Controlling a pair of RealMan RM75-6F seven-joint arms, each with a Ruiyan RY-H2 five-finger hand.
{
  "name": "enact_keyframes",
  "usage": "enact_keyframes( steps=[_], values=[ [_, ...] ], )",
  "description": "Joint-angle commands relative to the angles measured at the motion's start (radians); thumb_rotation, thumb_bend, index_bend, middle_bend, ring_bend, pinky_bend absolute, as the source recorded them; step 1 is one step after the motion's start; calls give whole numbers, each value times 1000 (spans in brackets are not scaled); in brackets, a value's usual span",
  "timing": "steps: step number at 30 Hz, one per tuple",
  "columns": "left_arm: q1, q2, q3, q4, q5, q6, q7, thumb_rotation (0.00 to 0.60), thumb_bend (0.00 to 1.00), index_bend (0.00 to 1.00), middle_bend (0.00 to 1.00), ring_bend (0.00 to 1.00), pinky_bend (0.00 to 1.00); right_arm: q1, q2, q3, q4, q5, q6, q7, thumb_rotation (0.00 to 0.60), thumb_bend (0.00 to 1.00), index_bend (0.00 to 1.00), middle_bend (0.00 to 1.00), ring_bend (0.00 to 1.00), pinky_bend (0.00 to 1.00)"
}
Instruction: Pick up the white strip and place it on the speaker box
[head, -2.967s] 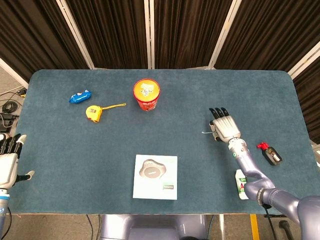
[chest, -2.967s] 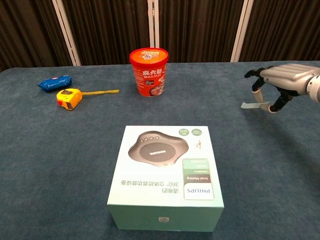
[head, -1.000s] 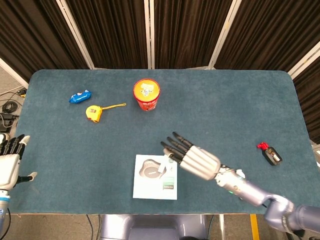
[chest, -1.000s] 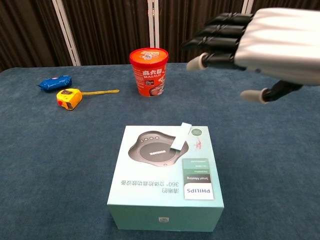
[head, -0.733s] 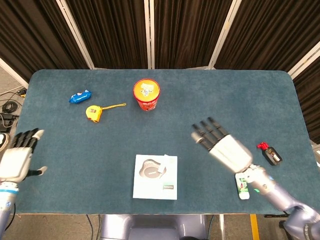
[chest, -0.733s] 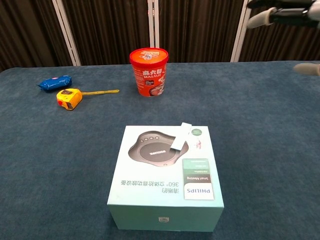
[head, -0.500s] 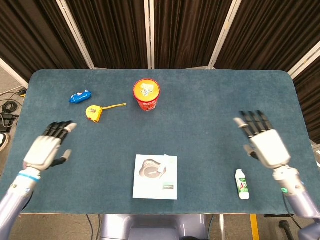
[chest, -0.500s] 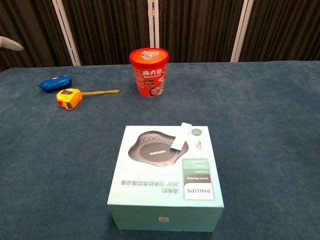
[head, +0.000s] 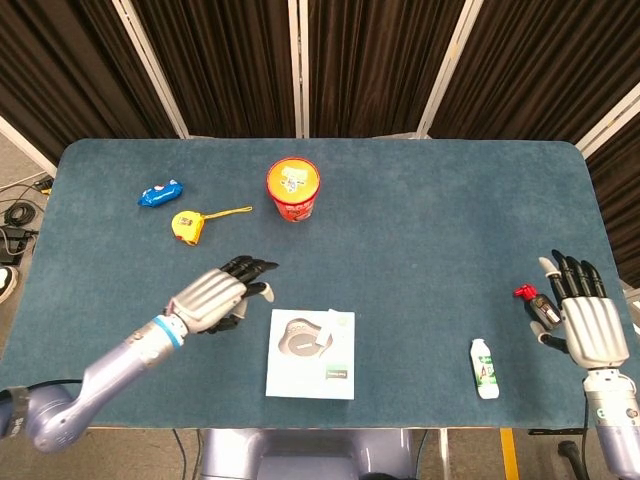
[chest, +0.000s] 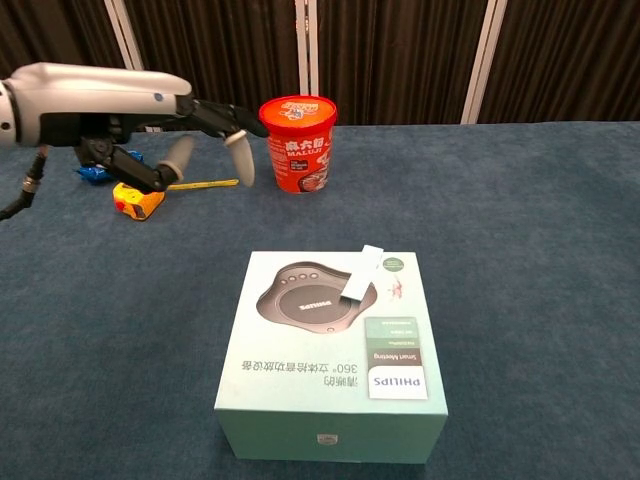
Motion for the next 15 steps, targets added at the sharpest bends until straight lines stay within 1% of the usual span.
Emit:
enact_keyframes(
  steps=[1,4,8,9,13,15],
  values=[
    [-82,-70,4,3,-97,-33,103,600,987,339,0,0,0,-7,6,10,-1,1,0,3,600,115,19,0,0,0],
    [-130,-119,16,14,-160,-29,173,600,984,345,0,0,0,-10,4,17,7,-1,-3,0,600,115,20,0,0,0],
    [-178,-177,37,22,-219,8,267,600,977,350,0,0,0,-13,0,27,16,0,-9,1,600,115,20,0,0,0],
    [-200,-208,46,19,-239,6,298,600,977,351,0,0,0,-14,-3,30,21,6,-17,2,600,115,20,0,0,0],
    [-259,-278,78,18,-340,66,417,600,976,357,0,0,0,-17,-9,40,34,9,-28,4,600,115,20,0,0,0],
    [-277,-298,89,15,-381,93,455,600,979,359,0,0,0,-19,-10,44,36,9,-29,5,600,115,20,0,0,0]
  ],
)
